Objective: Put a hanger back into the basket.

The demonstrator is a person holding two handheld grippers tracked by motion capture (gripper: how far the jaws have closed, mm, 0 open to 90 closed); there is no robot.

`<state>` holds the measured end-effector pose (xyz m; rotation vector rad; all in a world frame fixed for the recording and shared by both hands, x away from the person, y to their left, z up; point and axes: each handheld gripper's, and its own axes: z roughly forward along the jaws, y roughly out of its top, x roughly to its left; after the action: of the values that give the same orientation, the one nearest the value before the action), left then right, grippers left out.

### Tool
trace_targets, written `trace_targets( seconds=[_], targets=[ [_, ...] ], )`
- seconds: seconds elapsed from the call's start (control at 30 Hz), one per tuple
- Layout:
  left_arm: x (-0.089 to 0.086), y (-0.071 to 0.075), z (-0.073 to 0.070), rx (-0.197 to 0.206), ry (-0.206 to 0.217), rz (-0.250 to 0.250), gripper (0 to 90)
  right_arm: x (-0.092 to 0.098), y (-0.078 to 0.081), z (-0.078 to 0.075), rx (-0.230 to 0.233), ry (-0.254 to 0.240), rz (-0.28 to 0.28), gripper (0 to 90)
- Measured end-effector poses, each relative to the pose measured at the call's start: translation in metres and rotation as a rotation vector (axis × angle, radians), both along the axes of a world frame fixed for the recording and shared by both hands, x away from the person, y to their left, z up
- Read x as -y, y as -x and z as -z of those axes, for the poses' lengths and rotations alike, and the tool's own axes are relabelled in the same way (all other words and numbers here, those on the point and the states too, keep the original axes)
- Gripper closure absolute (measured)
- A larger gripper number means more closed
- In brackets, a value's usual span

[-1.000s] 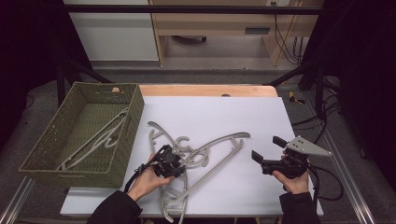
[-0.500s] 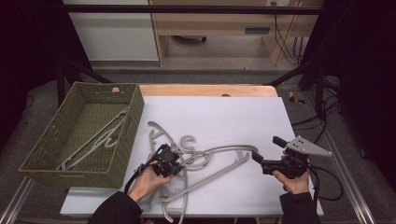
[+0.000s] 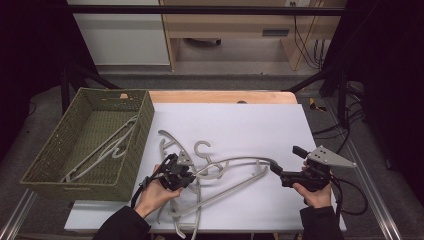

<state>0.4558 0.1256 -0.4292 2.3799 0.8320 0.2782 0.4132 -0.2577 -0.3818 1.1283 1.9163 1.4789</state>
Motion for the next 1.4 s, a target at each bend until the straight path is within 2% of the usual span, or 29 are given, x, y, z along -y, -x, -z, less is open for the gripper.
trace_targets(
  seconds=[0.23, 0.4, 0.63, 0.73, 0.97, 1.13, 1.23, 1.4],
  targets=[
    [-0.009, 0.004, -0.013, 0.042, 0.045, -0.022, 81.5, 0.000, 0.000, 0.000, 0.002, -0.001, -0.001, 1.9],
    [-0.018, 0.006, -0.023, 0.063, 0.059, -0.035, 81.5, 0.000, 0.000, 0.000, 0.001, -0.001, -0.002, 1.9],
    [-0.029, 0.012, -0.040, 0.121, 0.048, -0.074, 81.5, 0.000, 0.000, 0.000, 0.001, 0.001, -0.001, 1.9],
    [-0.033, 0.013, -0.045, 0.131, 0.075, -0.081, 81.5, 0.001, 0.001, 0.000, 0.003, 0.000, 0.002, 1.9],
    [-0.047, 0.019, -0.063, 0.174, 0.104, -0.100, 81.5, 0.001, 0.001, 0.000, 0.001, 0.001, -0.001, 1.9],
    [-0.058, 0.023, -0.078, 0.219, 0.102, -0.118, 81.5, 0.002, 0.001, -0.001, -0.001, -0.006, 0.001, 1.9],
    [-0.068, 0.025, -0.092, 0.256, 0.089, -0.131, 81.6, 0.002, 0.001, 0.000, 0.000, -0.007, 0.002, 1.9],
    [-0.085, 0.027, -0.112, 0.296, 0.059, -0.149, 81.6, 0.002, 0.001, 0.000, -0.001, -0.005, 0.006, 1.9]
  ],
)
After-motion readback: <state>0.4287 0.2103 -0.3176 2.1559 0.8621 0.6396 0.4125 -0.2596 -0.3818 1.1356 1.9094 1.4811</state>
